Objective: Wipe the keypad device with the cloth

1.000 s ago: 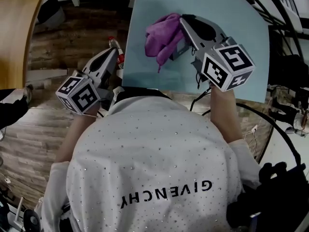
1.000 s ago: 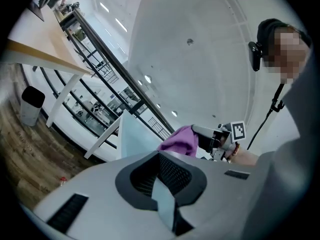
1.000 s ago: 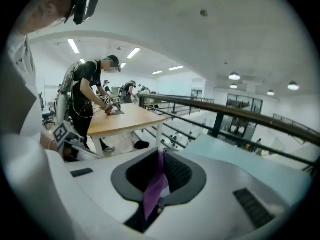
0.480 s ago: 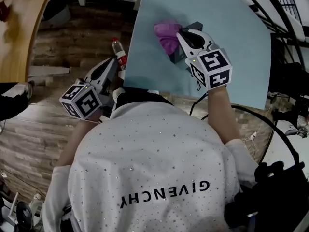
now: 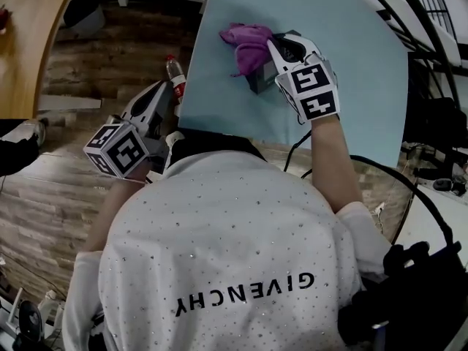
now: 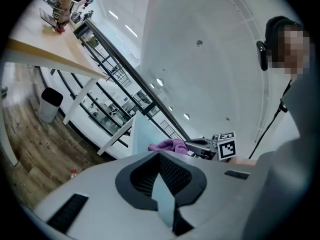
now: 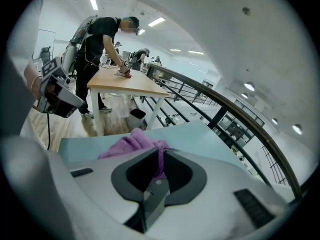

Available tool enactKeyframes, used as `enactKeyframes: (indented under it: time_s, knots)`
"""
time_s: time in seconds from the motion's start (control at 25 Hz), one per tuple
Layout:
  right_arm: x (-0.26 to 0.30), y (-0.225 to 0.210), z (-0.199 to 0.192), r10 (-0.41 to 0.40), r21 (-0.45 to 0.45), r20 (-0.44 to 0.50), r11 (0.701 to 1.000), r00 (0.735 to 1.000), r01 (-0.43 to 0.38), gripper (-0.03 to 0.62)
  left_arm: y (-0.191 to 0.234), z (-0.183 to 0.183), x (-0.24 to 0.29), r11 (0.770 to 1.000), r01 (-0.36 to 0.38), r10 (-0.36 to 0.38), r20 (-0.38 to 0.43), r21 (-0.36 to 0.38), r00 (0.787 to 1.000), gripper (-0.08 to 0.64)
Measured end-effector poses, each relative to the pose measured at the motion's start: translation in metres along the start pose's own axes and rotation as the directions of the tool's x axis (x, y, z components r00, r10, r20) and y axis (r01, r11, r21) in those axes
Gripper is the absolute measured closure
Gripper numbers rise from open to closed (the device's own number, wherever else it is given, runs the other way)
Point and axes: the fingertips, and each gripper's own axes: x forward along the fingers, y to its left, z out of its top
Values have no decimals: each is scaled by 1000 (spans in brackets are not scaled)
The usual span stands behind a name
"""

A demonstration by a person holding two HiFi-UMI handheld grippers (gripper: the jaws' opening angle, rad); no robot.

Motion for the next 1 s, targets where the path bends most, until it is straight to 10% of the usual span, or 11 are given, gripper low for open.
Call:
enactKeyframes:
  time_s: [0.4,0.72,1.0]
  knots:
    - [-1,-54,-30,-135,127,27,983,991,130,554,-10,-7,-10,997,-73,75,57,-23,996,558]
    - [-2,-90,-48,-105,241,70,967,992,85,554,-34,-23,-6,989,-133,142,135,-71,981,558]
    - [2,-109,-64,-24,327,148,945,989,-26,554,-52,-47,-10,962,-244,269,262,-125,927,558]
